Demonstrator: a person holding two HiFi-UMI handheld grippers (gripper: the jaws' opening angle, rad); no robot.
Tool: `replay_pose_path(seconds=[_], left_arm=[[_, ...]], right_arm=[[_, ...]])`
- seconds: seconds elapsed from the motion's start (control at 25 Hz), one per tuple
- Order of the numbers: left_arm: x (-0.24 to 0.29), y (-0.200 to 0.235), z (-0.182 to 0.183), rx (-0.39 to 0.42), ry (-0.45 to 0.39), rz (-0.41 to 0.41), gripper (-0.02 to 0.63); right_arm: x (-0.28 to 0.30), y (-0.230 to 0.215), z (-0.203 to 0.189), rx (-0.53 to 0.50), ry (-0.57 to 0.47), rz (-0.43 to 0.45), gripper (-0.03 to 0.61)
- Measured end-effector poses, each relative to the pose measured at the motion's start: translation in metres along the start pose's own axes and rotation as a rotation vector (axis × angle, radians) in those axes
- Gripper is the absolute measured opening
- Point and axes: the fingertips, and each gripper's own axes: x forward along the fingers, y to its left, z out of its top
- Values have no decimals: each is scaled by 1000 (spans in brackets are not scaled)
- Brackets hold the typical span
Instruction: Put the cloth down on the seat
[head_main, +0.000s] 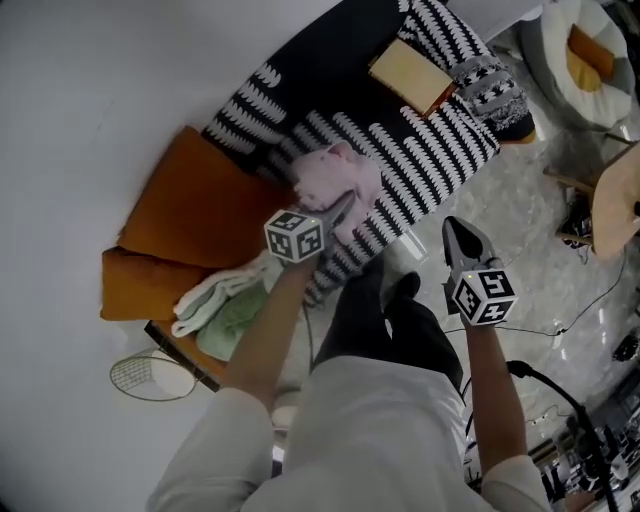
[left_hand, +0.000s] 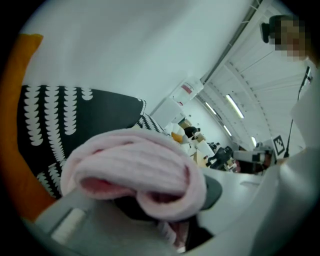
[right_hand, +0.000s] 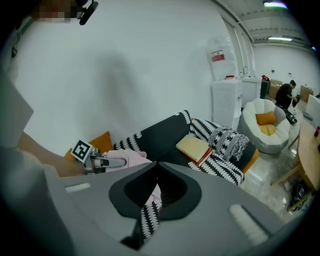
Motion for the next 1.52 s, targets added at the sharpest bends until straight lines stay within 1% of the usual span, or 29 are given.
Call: replay_pose_path(seconds=[0.08, 0.12, 0.16, 0.24, 0.28, 0.36, 0.4, 0.48, 0.52, 0.68, 0.72, 0.88, 1.08, 1.16, 1.32, 1.36, 1.52], left_arm=[[10, 17, -4, -14, 10, 26, 127], [16, 26, -7, -33, 19, 44, 132], [22, 36, -9, -67, 30, 62, 137], [33, 51, -14, -158, 47, 88, 149], [36, 57, -15, -201, 48, 96, 158], [40, 63, -16, -261, 38, 103, 183], [42, 65, -16, -281, 33, 102, 224], [46, 66, -17, -309, 37, 101, 343], [48, 67, -19, -318, 46, 105, 381], [45, 66, -31, -365, 69, 135, 496], [43, 64, -32, -374, 67, 139, 514], [31, 45, -26, -376, 41, 124, 517], [18, 15, -18, -341, 36, 105, 516], [11, 4, -8, -326, 24, 98, 510], [-6, -27, 10, -270, -13, 89, 398], [-10, -36, 12, -258, -13, 85, 385], [-27, -83, 9, -186, 37, 59, 382]], right_arm=[[10, 0, -4, 2, 13, 0, 3], [15, 0, -5, 0, 21, 1, 3], [20, 1, -6, -2, 29, 2, 3], [28, 1, -8, 0, 39, 1, 3], [30, 2, -9, 3, 42, 1, 3], [34, 7, -9, 1, 49, 8, 3], [36, 10, -9, -5, 51, 14, 3], [38, 15, -6, -19, 56, 26, 3], [39, 17, -5, -26, 58, 31, 3], [38, 18, 1, -36, 55, 36, 3], [37, 18, 4, -35, 50, 35, 3], [28, 15, 18, -46, 34, 31, 3], [7, 20, 34, -70, 21, 36, 3], [0, 25, 41, -81, 12, 44, 3], [-20, 34, 52, -116, 1, 62, 3], [-27, 36, 54, -125, -5, 66, 3], [-56, 46, 62, -149, -39, 88, 3]])
